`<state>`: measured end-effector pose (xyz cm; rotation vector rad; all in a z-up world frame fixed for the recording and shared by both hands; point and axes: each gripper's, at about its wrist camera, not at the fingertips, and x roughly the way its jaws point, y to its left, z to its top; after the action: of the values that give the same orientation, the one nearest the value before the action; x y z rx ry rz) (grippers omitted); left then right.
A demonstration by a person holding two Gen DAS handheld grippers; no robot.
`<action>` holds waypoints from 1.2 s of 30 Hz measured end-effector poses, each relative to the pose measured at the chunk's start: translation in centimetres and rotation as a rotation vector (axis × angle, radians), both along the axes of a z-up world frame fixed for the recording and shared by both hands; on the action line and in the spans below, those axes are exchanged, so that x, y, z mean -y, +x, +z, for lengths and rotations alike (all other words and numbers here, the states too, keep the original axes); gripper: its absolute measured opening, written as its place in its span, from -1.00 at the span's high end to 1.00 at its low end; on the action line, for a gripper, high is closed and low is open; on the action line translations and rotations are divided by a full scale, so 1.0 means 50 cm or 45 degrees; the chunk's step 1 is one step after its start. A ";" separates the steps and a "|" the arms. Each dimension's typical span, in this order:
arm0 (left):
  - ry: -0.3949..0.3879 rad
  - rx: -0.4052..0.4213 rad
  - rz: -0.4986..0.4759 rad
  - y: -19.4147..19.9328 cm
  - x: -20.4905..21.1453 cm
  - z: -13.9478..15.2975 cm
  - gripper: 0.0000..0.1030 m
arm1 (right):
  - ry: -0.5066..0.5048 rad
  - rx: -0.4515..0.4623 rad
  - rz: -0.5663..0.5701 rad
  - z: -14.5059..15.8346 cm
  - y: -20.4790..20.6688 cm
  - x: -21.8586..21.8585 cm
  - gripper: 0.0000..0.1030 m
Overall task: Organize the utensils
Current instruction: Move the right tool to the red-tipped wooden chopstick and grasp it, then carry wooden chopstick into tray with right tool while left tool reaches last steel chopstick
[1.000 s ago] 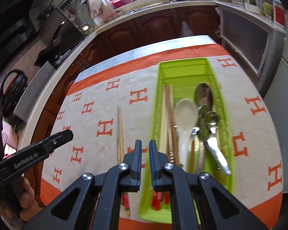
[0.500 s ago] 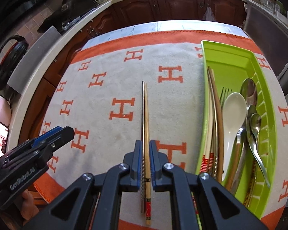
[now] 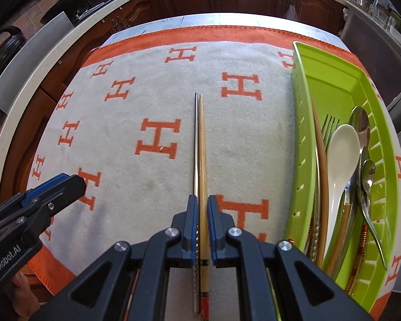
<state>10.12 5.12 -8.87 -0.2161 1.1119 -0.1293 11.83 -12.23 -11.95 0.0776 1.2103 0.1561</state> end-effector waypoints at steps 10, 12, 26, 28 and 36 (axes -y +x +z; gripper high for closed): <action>-0.002 -0.024 -0.015 0.003 0.012 -0.017 0.47 | -0.106 0.023 0.039 -0.009 0.007 -0.018 0.83; -0.001 -0.030 -0.021 0.003 0.018 -0.019 0.47 | -0.101 0.032 0.038 -0.009 0.008 -0.017 0.83; 0.009 -0.034 -0.052 0.001 0.051 -0.016 0.47 | 0.214 0.053 -0.043 0.036 -0.008 0.044 0.88; 0.007 -0.041 -0.059 0.002 0.062 -0.017 0.47 | 0.245 0.079 -0.057 0.055 -0.015 0.061 0.88; 0.005 -0.056 -0.098 0.006 0.125 -0.026 0.47 | 0.315 0.171 -0.166 0.107 -0.043 0.158 0.88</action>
<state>10.43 -1.11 -10.15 -0.1733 1.1645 -0.1921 9.67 -20.15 -6.59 0.3561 1.0444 0.1932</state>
